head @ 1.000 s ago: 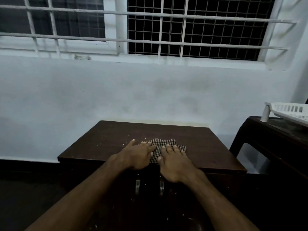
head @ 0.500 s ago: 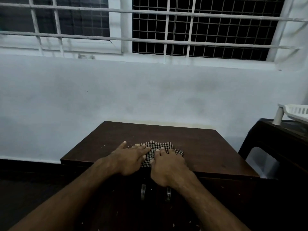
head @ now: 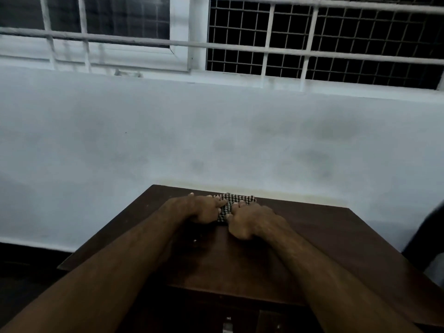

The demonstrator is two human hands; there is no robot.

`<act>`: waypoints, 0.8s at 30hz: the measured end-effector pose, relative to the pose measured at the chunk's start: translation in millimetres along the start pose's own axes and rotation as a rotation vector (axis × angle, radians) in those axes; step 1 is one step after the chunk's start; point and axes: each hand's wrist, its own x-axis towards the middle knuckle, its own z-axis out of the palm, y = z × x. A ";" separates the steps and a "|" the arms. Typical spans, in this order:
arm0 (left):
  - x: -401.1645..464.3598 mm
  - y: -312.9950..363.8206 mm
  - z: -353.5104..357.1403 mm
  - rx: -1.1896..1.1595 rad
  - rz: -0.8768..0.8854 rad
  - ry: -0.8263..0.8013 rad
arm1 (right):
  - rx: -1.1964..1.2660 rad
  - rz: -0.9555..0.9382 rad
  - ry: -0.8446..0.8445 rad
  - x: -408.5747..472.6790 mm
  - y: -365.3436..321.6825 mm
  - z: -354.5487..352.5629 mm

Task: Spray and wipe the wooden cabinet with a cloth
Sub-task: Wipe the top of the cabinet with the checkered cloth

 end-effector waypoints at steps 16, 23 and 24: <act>21.5 -28.7 -4.2 -0.008 0.058 0.050 | 0.096 0.054 -0.044 50.9 -5.8 13.0; -50.7 -24.1 10.6 0.024 0.108 0.039 | 0.099 0.043 -0.038 -34.1 -36.9 16.3; -65.6 -21.1 14.3 0.044 0.104 0.049 | 0.097 0.038 -0.027 -52.2 -42.9 15.4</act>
